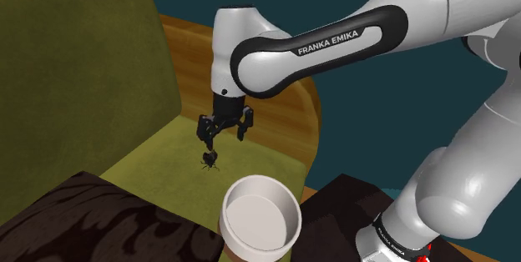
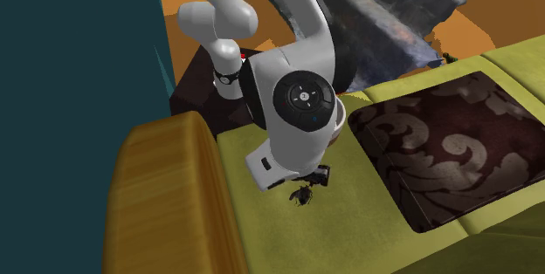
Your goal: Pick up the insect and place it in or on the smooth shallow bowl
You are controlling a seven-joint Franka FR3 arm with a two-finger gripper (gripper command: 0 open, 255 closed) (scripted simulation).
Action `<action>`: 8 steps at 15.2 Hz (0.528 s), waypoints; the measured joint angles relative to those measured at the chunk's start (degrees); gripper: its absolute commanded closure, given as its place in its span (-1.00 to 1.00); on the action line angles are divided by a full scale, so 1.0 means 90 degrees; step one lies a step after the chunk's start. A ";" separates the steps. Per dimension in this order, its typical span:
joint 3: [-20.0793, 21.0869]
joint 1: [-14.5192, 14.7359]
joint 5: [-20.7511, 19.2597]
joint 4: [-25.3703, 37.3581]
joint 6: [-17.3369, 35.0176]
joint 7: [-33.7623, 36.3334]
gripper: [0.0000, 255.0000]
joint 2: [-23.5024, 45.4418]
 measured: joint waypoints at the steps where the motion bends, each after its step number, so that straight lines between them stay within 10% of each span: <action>1: 0.0046 0.0046 -0.0129 0.0188 0.0066 0.0167 -1.00 0.0250; 8: 0.0113 0.0215 -0.0501 0.0396 0.0520 0.0605 -1.00 0.0935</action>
